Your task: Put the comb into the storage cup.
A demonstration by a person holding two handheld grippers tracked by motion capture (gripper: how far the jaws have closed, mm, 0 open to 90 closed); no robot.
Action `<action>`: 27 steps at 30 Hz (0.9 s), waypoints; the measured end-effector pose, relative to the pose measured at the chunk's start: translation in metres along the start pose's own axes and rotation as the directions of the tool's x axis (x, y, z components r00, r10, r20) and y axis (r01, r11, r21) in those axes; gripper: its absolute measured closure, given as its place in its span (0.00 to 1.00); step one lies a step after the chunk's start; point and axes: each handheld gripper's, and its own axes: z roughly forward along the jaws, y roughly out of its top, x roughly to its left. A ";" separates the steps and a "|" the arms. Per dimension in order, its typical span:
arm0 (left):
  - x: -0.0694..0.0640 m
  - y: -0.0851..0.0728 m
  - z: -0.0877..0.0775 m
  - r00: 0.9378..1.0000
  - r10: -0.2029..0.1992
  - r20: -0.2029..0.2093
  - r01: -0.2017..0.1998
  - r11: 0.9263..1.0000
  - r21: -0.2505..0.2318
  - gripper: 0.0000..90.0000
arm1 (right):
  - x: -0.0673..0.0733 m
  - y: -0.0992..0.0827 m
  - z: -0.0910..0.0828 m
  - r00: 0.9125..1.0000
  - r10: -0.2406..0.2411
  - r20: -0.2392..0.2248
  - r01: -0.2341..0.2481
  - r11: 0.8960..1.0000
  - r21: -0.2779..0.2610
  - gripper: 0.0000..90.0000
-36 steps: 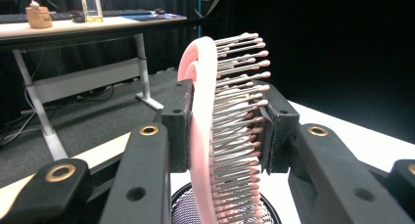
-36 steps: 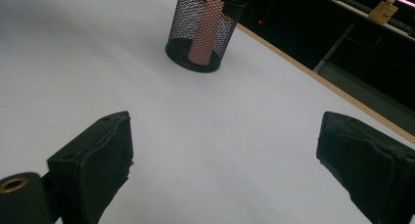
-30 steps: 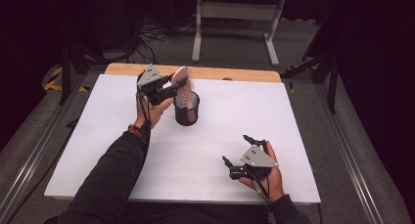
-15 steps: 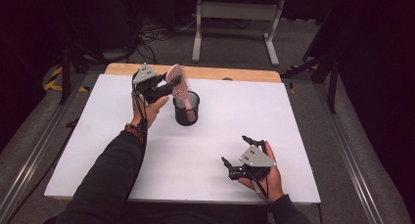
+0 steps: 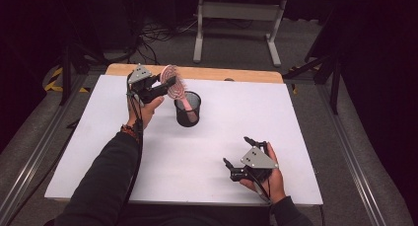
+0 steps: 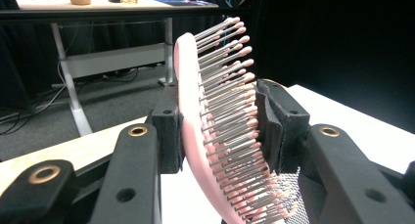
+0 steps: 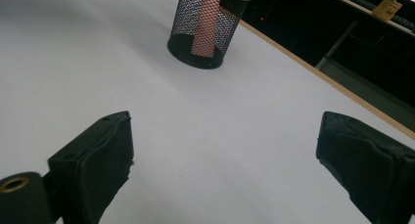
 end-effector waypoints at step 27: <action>0.015 -0.009 -0.009 0.999 -0.017 -0.042 0.017 1.000 -0.001 0.61 | 0.002 0.002 -0.002 1.000 -0.009 0.003 0.009 1.000 -0.013 0.08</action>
